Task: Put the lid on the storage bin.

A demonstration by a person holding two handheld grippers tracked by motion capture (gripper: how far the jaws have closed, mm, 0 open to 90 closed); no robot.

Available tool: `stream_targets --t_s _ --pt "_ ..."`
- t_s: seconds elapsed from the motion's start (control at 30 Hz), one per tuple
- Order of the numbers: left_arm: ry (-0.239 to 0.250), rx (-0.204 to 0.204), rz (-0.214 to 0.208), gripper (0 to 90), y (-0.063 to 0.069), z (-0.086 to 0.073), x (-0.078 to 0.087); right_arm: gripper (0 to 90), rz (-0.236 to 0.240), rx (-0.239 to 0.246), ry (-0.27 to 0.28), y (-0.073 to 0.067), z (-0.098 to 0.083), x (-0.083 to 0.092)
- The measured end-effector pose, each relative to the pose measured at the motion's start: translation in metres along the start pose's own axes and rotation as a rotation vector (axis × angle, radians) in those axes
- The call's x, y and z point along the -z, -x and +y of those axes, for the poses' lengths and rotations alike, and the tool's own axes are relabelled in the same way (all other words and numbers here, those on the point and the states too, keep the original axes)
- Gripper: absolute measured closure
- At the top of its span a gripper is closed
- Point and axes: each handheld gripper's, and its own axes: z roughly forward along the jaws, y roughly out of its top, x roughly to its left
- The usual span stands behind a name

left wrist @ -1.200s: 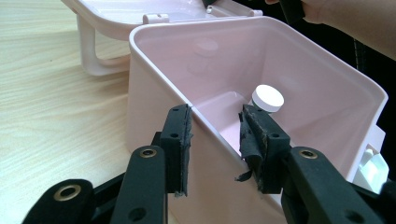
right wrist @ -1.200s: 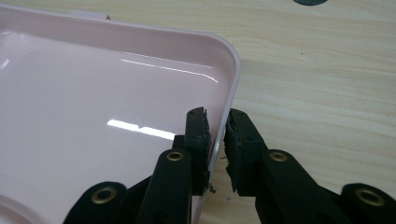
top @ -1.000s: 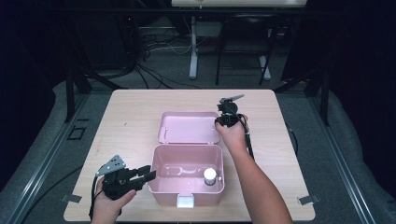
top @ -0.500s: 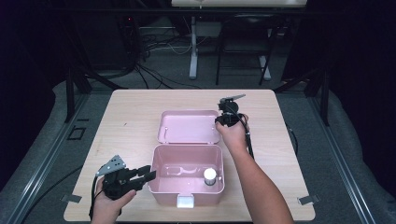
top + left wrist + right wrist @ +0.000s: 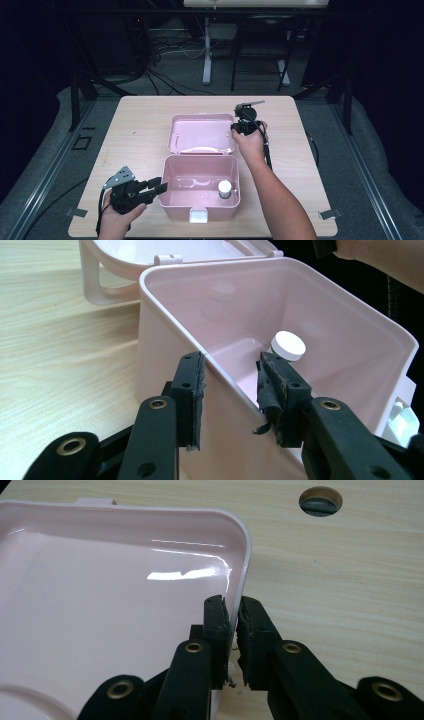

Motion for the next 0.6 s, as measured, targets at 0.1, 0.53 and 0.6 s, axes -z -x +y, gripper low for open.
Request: stream_targets --t_s 0.1,0.53,0.6 --pt "0.0 0.0 0.0 63.0 0.0 0.0 0.0 83.9 0.003 -0.001 0.015 0.0 0.001 0.003" --pt "0.0 0.008 0.001 63.3 0.0 0.0 0.0 84.9 0.002 0.031 0.068 -0.004 0.004 0.017" --pt "0.001 0.008 0.001 63.4 0.0 0.0 0.0 85.0 0.0 0.037 0.079 -0.005 0.004 0.02"
